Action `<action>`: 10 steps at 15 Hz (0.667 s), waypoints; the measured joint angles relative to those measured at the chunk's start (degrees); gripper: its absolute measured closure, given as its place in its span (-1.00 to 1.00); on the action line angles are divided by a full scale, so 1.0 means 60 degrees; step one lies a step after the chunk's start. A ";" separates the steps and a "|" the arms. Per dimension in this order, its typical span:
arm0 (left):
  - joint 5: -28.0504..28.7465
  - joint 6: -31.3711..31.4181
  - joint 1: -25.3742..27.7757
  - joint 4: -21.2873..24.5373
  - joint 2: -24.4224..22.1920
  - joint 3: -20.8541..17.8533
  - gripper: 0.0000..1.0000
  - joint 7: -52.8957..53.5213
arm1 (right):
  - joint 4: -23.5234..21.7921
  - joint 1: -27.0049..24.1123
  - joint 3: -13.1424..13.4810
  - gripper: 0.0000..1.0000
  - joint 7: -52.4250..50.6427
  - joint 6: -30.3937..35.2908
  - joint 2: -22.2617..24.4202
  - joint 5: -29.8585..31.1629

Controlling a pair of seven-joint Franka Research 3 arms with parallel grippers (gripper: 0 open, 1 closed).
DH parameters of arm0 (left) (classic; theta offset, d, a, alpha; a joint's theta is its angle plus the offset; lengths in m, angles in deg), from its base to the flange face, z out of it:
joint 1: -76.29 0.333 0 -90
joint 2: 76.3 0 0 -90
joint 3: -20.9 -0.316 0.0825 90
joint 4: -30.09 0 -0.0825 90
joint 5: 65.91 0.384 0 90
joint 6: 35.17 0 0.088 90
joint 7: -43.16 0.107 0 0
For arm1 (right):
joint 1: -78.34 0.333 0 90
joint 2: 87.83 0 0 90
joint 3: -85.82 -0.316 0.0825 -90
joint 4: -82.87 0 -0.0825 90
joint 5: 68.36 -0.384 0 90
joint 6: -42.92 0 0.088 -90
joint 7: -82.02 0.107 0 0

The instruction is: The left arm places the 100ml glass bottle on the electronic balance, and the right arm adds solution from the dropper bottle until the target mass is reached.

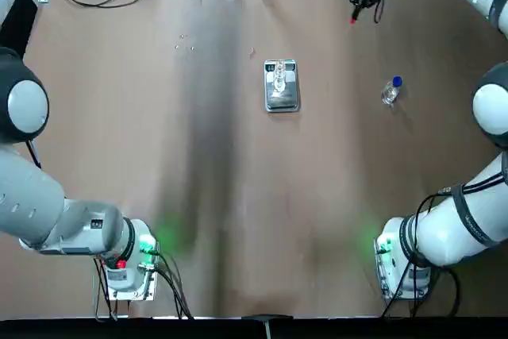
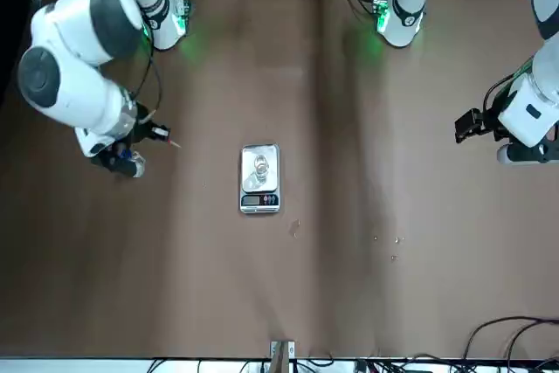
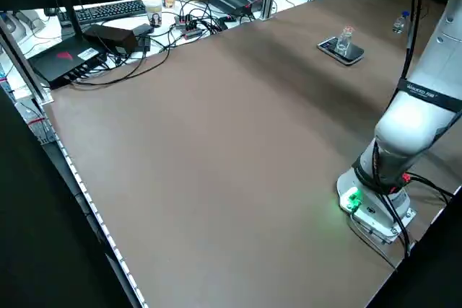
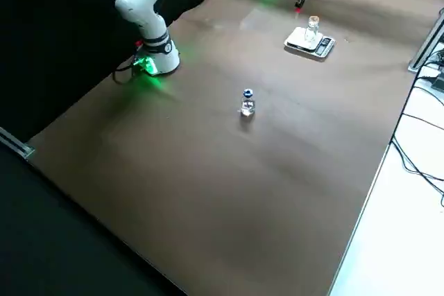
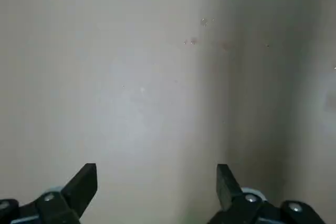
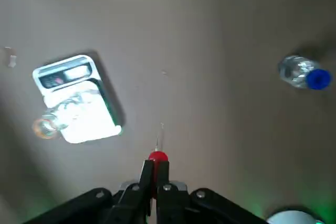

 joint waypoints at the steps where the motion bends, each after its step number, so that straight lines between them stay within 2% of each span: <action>1: 0.0000 0.0000 0.0001 0.0000 0.0000 -0.0001 -1.00 -0.0003 | -0.0153 -0.0186 0.0002 0.89 -0.0336 0.0031 -0.0004 0.0129; 6: 0.0000 0.0003 0.0001 0.0000 0.0001 -0.0003 -1.00 -0.0003 | -0.0927 -0.1285 0.0015 0.89 -0.1959 -0.0013 0.0140 0.0871; 10: 0.0000 0.0004 0.0002 0.0000 0.0001 -0.0003 -1.00 -0.0003 | -0.2173 -0.2650 0.0036 0.89 -0.4257 -0.0651 0.1049 0.0957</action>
